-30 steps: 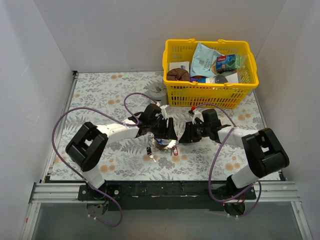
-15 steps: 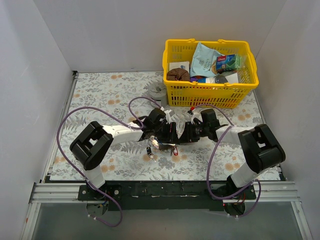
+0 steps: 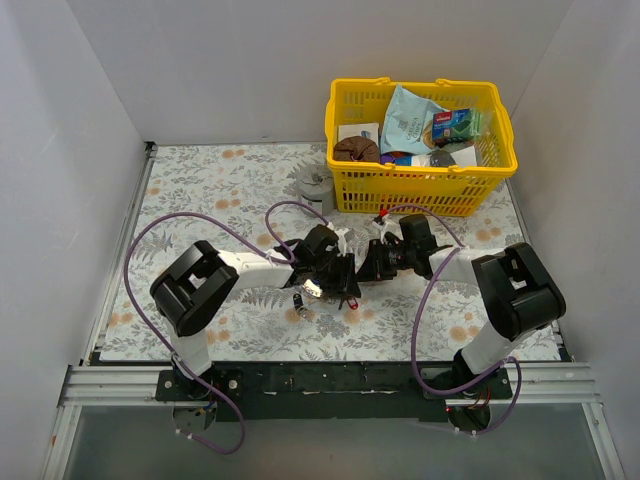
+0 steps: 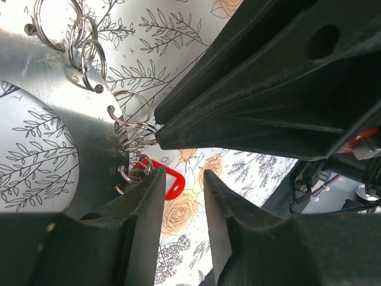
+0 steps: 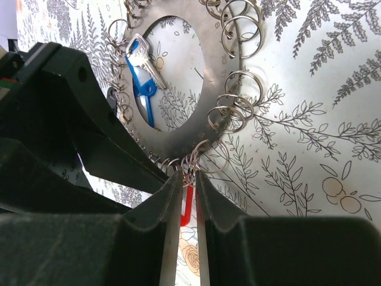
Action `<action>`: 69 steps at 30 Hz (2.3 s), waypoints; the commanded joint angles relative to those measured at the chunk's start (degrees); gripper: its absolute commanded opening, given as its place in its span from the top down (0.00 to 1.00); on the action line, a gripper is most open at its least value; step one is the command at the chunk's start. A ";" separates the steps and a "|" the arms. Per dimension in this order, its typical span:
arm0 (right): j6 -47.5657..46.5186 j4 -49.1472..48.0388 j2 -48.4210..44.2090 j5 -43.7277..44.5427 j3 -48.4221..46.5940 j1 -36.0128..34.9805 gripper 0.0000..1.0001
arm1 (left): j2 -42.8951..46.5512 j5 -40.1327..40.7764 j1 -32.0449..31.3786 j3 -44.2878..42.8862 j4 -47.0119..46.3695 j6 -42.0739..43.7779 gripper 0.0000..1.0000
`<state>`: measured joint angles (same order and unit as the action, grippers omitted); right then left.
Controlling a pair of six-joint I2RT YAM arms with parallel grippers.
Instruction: Put the keys on the keyring
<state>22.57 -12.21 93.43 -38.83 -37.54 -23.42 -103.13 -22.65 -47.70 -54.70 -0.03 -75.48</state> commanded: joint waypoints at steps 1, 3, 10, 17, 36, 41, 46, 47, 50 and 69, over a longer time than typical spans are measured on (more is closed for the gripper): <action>0.90 -2.03 0.35 -0.72 -2.19 -0.05 0.79 | 1.35 2.70 -0.29 0.56 -1.20 0.34 0.69; 0.90 -2.12 0.44 -0.72 -2.19 -0.05 0.82 | 1.88 3.32 -0.29 0.47 -1.02 0.69 0.68; 0.81 -2.38 1.41 -1.51 -2.89 -0.05 0.99 | 5.13 6.13 -0.11 -0.06 -0.32 2.18 0.63; 0.11 -1.33 1.23 -1.78 -4.38 -0.05 0.99 | 9.44 4.29 3.49 0.47 -0.41 3.59 0.58; -4.37 6.66 3.95 1.91 -10.44 -2.16 0.56 | 8.91 4.20 6.48 -1.02 3.02 4.82 0.56; -4.64 7.72 5.71 2.35 -10.89 -2.60 0.65 | 9.00 4.02 6.48 -0.67 2.85 4.82 0.56; -5.25 8.96 6.06 3.58 -11.06 -3.03 0.73 | 8.56 3.58 6.48 -0.67 2.58 4.73 0.56; -5.34 8.96 6.15 3.41 -11.06 -3.04 0.73 | 8.56 3.58 6.48 -0.59 2.58 4.73 0.56; -5.52 8.96 6.24 2.45 -10.89 -3.12 0.84 | 8.04 3.23 6.48 -0.67 2.49 4.82 0.56; -6.48 11.68 2.03 -4.32 -13.70 -3.12 0.99 | 8.91 0.16 6.39 2.22 -1.44 6.14 0.58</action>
<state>17.67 -2.55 99.02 -40.42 -48.12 -26.28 -95.90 -20.53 -41.43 -53.76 1.50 -70.41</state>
